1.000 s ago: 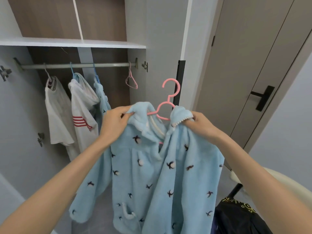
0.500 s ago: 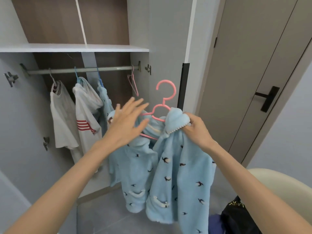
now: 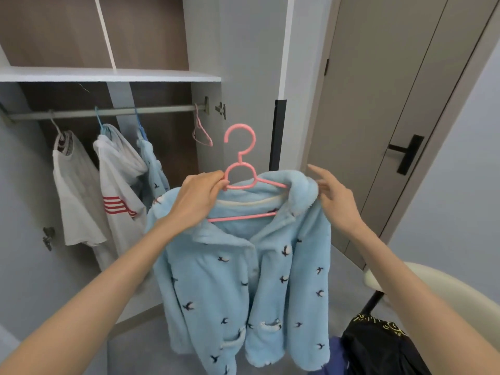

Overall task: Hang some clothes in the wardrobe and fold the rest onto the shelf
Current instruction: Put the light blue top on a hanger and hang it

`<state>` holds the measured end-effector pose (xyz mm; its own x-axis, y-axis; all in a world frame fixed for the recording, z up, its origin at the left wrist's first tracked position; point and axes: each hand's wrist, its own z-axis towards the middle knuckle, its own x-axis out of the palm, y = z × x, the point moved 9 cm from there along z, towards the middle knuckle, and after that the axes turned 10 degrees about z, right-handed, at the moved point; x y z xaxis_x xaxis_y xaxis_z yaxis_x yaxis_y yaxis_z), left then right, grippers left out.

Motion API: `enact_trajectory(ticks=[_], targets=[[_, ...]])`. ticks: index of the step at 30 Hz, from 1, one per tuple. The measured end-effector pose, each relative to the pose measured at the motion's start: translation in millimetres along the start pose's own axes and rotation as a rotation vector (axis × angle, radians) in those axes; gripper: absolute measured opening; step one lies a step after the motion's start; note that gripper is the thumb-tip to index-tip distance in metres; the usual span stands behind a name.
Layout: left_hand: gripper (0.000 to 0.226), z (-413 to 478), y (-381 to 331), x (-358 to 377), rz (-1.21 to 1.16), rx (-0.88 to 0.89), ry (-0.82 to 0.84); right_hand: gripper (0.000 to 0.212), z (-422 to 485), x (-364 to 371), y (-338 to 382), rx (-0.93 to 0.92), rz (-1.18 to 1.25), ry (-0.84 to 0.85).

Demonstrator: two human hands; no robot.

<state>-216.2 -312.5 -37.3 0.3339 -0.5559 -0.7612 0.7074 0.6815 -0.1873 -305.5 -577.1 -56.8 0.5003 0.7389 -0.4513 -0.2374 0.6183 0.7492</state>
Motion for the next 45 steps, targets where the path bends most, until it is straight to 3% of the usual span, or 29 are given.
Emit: enact_trajectory(ticks=[3,7,8,11,12,17,21,23,29,33,36,39,41,43,45], targets=[[0.028,-5,5,6,0.040,-0.038,-0.041,0.060,-7,-13,-22,0.186,0.079,-0.103],[0.025,-11,12,12,-0.010,-0.095,-0.036,0.049,-33,26,-64,0.392,-0.114,0.207],[0.025,-11,11,13,-0.029,-0.102,-0.029,0.042,-39,34,-70,0.392,-0.160,0.238],[0.028,-10,11,11,-0.025,-0.114,-0.028,0.007,-41,36,-77,0.302,-0.207,0.113],[0.029,-11,12,10,-0.004,-0.121,-0.020,0.004,-41,35,-78,0.272,-0.219,0.098],[0.028,-17,32,-2,0.211,-0.115,0.002,0.015,-39,31,-56,0.219,-0.040,0.194],[0.030,-26,50,-3,0.160,-0.133,0.047,0.022,-21,-8,-34,0.071,0.069,-0.107],[0.032,-31,50,-4,0.139,-0.131,0.050,0.023,-12,-18,-36,0.087,0.001,-0.145],[0.029,-40,22,16,0.115,-0.106,0.094,0.038,-20,37,-20,0.221,0.006,0.202],[0.036,-41,5,19,0.097,-0.032,0.059,0.067,-42,82,-41,0.519,-0.118,0.485],[0.036,-42,4,18,0.050,-0.009,0.061,0.056,-60,96,-62,0.759,0.094,0.566],[0.026,-46,12,16,0.031,-0.029,0.078,0.039,-60,104,-66,0.884,0.717,0.441],[0.029,-50,18,16,0.037,-0.045,0.085,0.023,-43,96,-60,0.844,1.004,0.274],[0.035,-53,23,12,0.037,-0.078,0.061,0.020,-31,80,-62,0.784,1.049,0.055],[0.037,-54,28,4,0.033,-0.132,0.008,0.020,-37,66,-67,0.782,0.805,-0.066]])
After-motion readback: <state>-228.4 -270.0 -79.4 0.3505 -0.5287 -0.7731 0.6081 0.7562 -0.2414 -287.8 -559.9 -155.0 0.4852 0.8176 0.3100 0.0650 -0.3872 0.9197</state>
